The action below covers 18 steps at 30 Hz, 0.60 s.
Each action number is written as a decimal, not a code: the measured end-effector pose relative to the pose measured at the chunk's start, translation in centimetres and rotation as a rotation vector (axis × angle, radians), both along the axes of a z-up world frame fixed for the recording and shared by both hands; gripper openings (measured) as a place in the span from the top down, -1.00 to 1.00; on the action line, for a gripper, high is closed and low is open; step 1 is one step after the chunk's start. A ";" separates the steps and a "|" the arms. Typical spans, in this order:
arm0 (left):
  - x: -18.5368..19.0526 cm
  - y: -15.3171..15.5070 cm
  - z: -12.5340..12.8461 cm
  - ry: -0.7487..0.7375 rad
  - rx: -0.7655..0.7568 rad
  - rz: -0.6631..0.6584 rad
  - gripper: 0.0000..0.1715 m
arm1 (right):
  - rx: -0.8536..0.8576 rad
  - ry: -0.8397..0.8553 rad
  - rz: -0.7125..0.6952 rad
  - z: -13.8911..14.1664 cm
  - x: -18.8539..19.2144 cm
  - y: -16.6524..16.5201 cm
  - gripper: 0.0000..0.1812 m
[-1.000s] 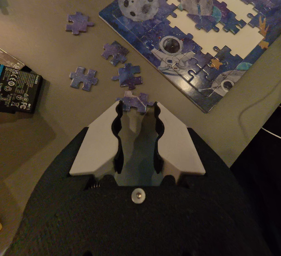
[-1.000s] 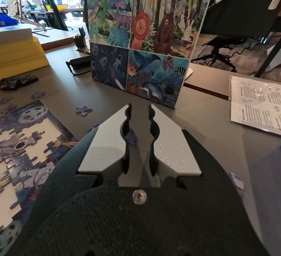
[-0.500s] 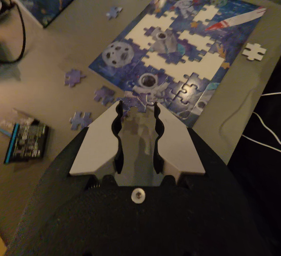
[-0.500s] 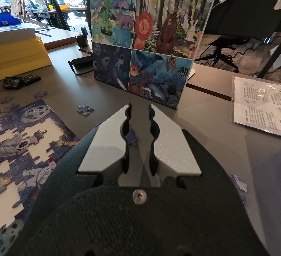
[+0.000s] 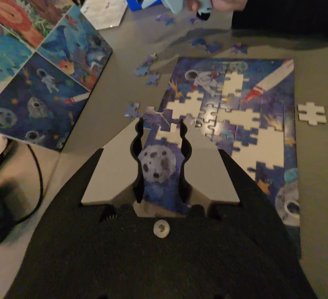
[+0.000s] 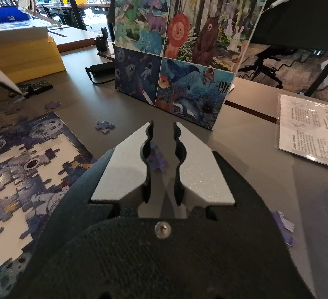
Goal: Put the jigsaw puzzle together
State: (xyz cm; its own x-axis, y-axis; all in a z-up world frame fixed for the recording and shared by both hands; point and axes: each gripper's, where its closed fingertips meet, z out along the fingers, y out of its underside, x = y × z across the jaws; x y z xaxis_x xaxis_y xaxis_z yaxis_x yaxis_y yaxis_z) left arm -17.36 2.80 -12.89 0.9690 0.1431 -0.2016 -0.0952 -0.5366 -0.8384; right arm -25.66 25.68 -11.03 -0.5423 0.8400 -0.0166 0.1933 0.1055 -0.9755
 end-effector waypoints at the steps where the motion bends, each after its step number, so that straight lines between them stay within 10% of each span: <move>1: -0.2 0.8 -0.1 -0.011 0.019 -0.010 0.54 | 0.005 0.001 0.003 0.0 0.0 -0.1 0.77; 9: -0.1 1.2 -5.8 -0.002 -0.161 -0.012 0.54 | 0.009 0.005 0.065 0.5 0.7 -1.9 0.76; 18: -0.3 0.8 -6.0 -0.100 -0.125 -0.012 0.54 | 0.081 0.010 0.096 0.1 1.2 -3.6 0.76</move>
